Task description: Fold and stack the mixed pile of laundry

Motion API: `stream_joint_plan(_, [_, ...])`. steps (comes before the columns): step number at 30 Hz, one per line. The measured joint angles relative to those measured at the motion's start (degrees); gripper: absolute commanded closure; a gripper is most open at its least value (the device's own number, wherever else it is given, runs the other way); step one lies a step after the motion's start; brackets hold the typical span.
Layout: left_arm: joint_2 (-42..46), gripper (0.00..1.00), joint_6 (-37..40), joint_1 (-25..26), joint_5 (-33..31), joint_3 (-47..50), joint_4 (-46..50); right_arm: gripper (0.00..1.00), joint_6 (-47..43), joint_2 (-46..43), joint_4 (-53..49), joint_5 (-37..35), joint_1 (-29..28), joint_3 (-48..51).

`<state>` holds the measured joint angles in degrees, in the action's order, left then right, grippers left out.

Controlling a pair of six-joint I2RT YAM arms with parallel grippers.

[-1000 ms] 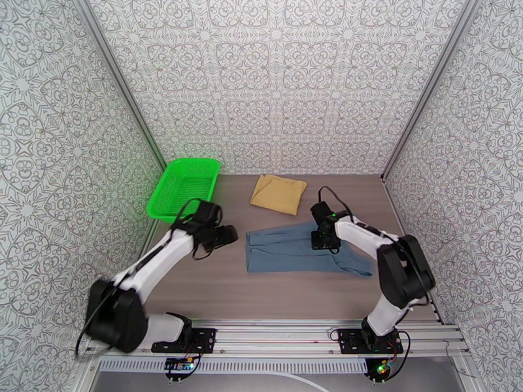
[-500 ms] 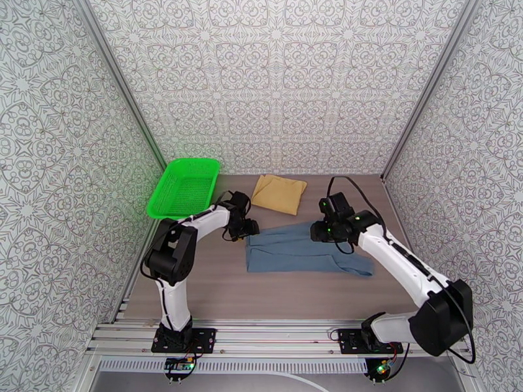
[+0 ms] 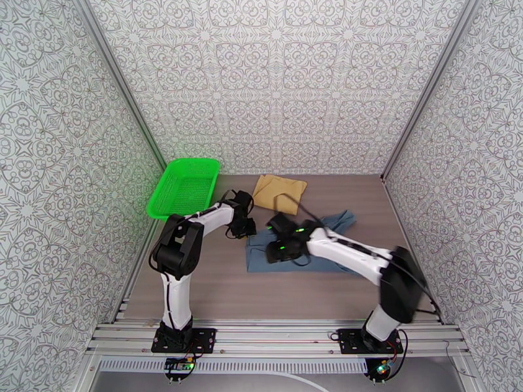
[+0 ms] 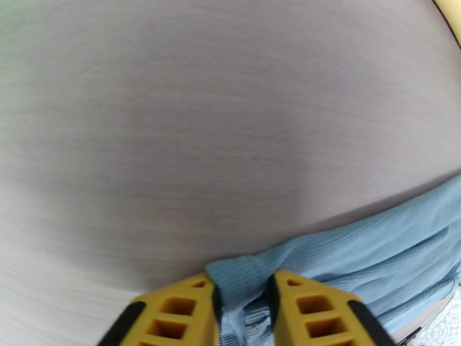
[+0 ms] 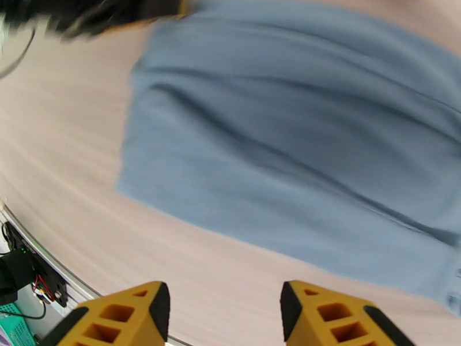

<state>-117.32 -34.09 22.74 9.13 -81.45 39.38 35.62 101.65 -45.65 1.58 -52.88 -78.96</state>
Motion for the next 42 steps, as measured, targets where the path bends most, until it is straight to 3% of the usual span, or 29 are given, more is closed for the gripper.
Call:
stream_joint_plan(5, [1.2,1.00,-0.3,0.2,0.9,2.3,-3.0,0.35,3.4,9.9,0.0,-1.4,-5.5,-8.6])
stream_joint_plan(16, [4.0,1.00,-0.5,0.4,3.6,8.2,-10.8,0.54,7.5,22.3,-7.5,-6.9,-8.9,-21.9])
stream_joint_plan(27, [4.5,1.00,-0.5,-1.5,8.0,9.6,-12.5,0.56,7.9,27.8,-19.0,-8.3,-9.2,-31.8])
stream_joint_plan(35, [4.4,1.00,-0.6,-1.5,8.2,9.5,-12.3,0.55,4.1,27.7,-18.2,-9.0,-9.2,-30.7])
stream_joint_plan(42, [4.4,1.00,-0.9,-0.6,8.2,9.3,-11.9,0.53,-4.4,22.2,-1.7,-12.0,-9.7,-14.1])
